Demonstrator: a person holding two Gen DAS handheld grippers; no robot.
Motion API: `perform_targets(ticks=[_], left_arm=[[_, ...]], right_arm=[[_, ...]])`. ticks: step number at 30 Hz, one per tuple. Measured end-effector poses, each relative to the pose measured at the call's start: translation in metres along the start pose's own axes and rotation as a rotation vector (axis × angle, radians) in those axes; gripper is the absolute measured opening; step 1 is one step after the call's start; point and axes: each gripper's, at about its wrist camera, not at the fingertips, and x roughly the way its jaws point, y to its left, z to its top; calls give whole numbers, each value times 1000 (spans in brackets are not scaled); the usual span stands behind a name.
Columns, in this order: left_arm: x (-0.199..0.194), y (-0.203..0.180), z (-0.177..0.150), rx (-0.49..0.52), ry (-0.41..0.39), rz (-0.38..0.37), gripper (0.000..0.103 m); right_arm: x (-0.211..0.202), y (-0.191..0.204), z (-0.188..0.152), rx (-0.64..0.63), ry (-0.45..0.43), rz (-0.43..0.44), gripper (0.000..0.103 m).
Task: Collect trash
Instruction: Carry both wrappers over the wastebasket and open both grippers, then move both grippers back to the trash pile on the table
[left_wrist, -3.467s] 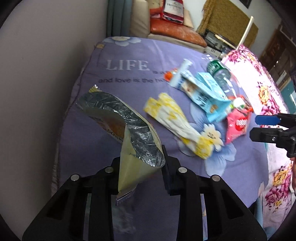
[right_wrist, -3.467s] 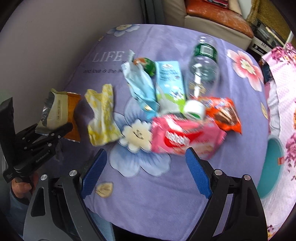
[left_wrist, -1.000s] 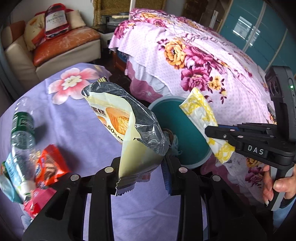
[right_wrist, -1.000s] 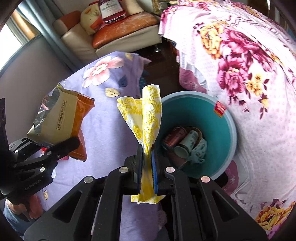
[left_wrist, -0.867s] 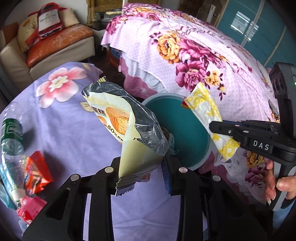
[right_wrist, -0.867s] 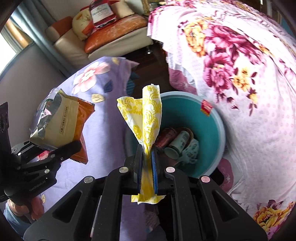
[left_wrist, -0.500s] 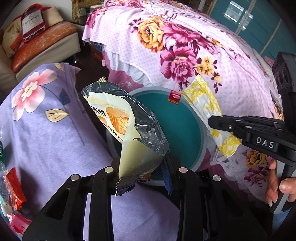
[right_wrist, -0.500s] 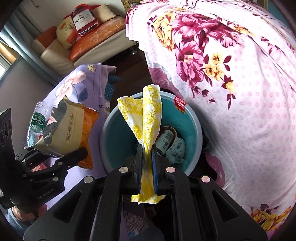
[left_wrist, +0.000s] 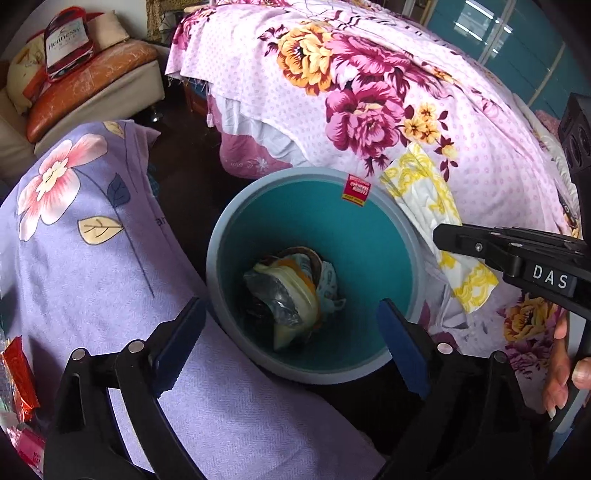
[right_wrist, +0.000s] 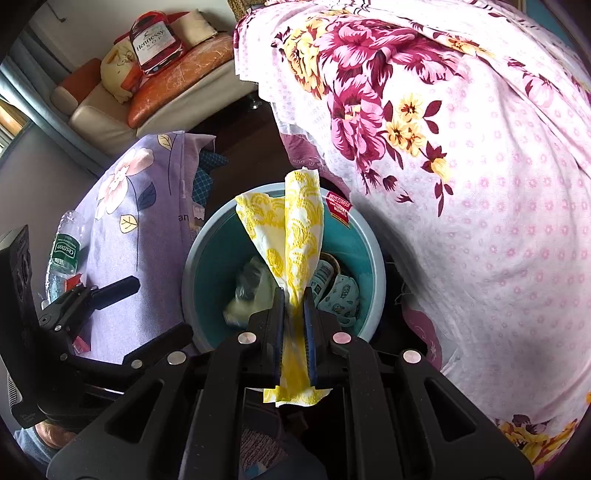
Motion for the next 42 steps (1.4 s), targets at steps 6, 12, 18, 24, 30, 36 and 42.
perform_targets(ticks=[6,12,18,24,30,36,42], left_arm=[[-4,15,-13,-34,16,3,94],[-16,26,-21,-58,3,-1,94],[-33,39,-32,-91,-17,-6,94],[-58,62,-53,-138,-42,13,94],[-85,94,-79,-200,-67,36,95],[-111,122,-101,-247,-98,57,95],[-141,157,-127,-295,-132,89,95]], right_arm=[[7,8,-1,-10,23,-8,11],[8,18,0,-15,21,-23,53],[3,24,-1,3,25,-31,75],[2,35,-3,18,60,-15,77],[5,71,-12,-43,83,10,77],[7,120,-23,-128,101,27,78],[9,175,-32,-222,119,29,78]])
